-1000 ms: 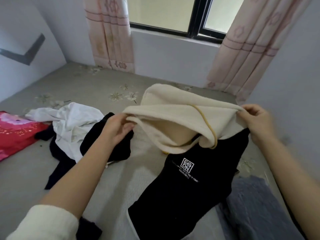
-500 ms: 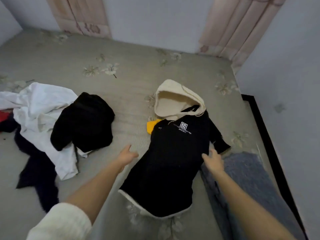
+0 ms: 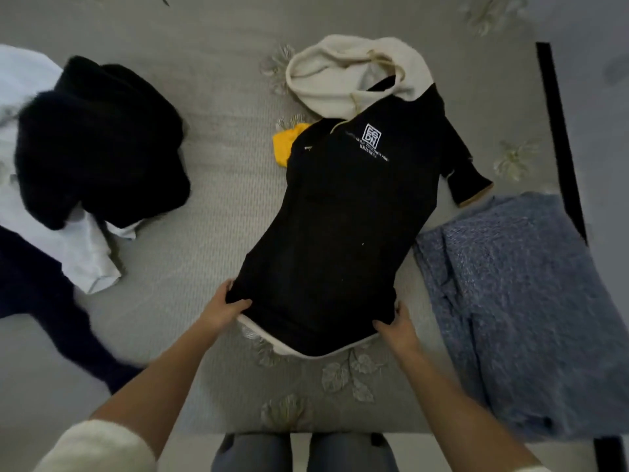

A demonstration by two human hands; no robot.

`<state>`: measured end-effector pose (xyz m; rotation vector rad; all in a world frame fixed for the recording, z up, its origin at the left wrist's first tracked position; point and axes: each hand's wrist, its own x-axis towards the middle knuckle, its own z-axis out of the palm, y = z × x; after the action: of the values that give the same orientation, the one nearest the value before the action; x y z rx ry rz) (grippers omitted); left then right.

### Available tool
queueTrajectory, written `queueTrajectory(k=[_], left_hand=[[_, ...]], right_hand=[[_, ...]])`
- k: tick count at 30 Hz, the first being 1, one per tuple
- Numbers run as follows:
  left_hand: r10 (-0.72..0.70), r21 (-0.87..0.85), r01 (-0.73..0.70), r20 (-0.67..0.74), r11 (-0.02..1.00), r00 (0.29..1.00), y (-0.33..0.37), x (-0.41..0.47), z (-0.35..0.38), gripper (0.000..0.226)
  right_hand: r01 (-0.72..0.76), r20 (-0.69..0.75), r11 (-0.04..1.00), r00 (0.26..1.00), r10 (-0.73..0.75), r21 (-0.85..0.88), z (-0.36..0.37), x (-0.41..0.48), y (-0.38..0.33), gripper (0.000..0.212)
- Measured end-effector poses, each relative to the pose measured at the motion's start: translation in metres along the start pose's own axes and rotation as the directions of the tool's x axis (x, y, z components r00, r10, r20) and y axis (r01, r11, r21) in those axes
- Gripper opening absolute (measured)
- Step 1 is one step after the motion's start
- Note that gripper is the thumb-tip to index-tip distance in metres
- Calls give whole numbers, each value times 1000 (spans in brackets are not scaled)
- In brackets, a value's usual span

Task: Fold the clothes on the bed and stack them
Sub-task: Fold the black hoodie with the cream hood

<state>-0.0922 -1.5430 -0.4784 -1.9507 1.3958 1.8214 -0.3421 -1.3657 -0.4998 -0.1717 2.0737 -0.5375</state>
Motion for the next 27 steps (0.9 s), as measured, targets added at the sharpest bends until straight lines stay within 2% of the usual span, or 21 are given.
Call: queueTrajectory(k=[4, 8, 10, 12, 15, 18, 21, 23, 24, 27], left_hand=[[-23, -83, 21, -24, 996, 999, -7, 13, 9, 49], [-3, -132, 10, 55, 991, 998, -5, -1, 13, 26], [25, -207, -16, 41, 978, 999, 2, -14, 8, 22], [78, -284, -67, 29, 956, 997, 13, -32, -2, 22], [210, -307, -179, 72, 935, 975, 29, -69, -13, 13], [336, -123, -318, 170, 940, 926, 39, -106, -1, 13], [329, 137, -383, 303, 914, 894, 31, -120, 32, 21], [286, 337, -414, 370, 846, 884, 13, -117, 59, 19], [253, 427, -424, 401, 799, 880, 2, -112, 70, 20], [25, 666, -423, 519, 614, 854, -37, -99, 104, 47]], right_hand=[[58, -34, 987, 998, -53, 147, 12, 16, 0, 74], [21, -66, 965, 998, -4, 263, 11, 0, -2, 41], [52, -140, 940, 990, -5, 338, -7, -18, -5, 24], [117, -261, 910, 965, -10, 398, -39, -38, -3, 15], [235, -464, 849, 886, 13, 474, -92, -78, -1, 9], [334, -622, 828, 782, 22, 450, -135, -119, 7, 16], [323, -686, 855, 726, 50, 405, -155, -140, 33, 14], [188, -666, 923, 740, 92, 336, -156, -139, 64, 13], [87, -647, 951, 751, 132, 296, -153, -134, 83, 19], [-237, -603, 965, 756, 256, 112, -138, -119, 127, 44]])
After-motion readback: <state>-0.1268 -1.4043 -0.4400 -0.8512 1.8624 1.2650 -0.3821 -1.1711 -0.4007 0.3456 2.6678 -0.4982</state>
